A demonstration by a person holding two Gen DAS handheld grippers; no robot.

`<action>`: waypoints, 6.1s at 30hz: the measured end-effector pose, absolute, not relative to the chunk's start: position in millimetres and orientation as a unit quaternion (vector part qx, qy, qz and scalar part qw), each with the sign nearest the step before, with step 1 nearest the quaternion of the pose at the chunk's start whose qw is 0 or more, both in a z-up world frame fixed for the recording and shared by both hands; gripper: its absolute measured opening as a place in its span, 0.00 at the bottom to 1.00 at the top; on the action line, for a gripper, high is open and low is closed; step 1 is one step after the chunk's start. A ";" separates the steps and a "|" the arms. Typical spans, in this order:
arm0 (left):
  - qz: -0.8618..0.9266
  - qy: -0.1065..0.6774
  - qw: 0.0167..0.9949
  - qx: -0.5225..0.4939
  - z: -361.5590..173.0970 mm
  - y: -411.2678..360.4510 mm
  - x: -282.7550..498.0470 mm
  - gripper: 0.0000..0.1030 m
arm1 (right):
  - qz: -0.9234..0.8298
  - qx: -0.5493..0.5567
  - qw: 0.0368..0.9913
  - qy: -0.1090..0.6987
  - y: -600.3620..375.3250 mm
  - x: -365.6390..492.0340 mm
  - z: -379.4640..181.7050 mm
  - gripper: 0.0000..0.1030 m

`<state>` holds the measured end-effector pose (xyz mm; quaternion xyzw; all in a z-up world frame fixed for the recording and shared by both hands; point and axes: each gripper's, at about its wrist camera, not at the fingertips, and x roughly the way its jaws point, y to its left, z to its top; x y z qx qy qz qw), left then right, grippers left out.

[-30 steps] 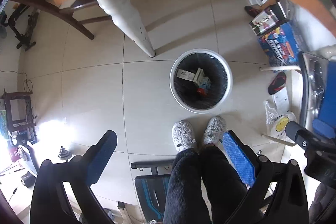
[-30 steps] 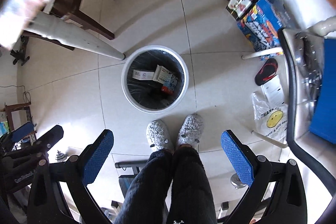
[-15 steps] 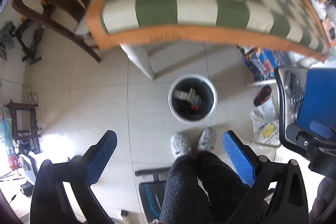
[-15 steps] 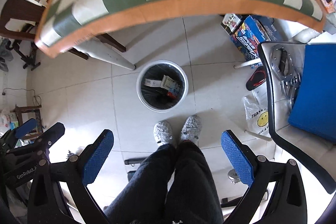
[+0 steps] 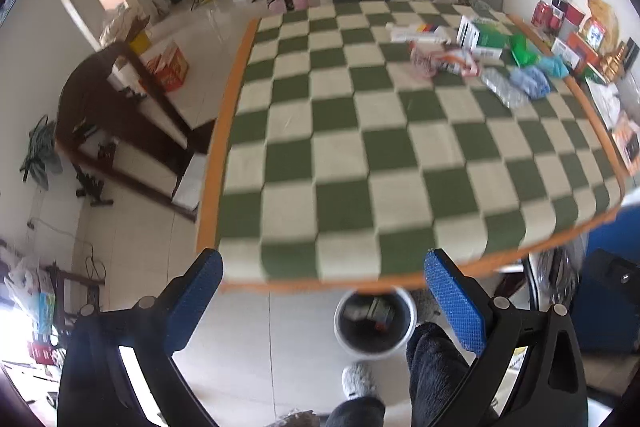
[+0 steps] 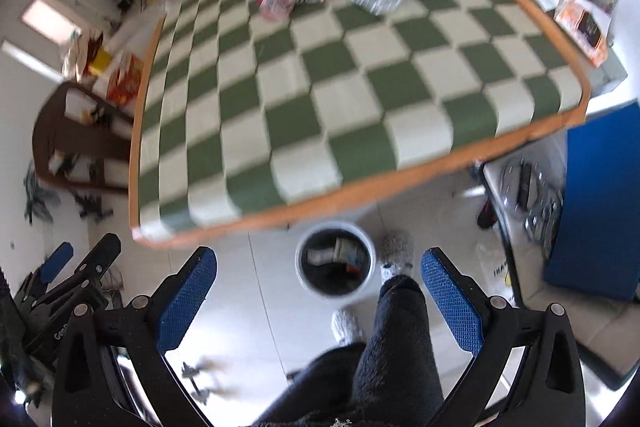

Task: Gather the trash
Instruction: 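Move both tools back over the table, then grasp the blue plastic bag with the right tool while the left tool grasps the red snack wrapper, then carry the bag and wrapper over the white bin and open both tools, then move both tools back over the table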

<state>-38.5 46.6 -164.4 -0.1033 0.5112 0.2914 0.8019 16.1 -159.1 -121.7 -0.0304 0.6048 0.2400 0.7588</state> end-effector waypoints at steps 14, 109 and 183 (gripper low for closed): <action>0.283 0.561 0.755 -0.191 -211.2 121.5 208.4 0.99 | 0.185 0.008 0.768 0.612 -143.5 320.8 -133.2 1.00; 0.192 0.662 0.666 -0.285 -456.2 19.3 -136.3 0.00 | 0.282 -0.051 0.637 0.716 -191.8 -52.2 -394.3 0.16; 0.276 0.576 0.747 -0.182 -229.1 11.5 -169.5 1.00 | 0.254 -0.085 0.716 0.644 -180.3 -93.8 -212.0 1.00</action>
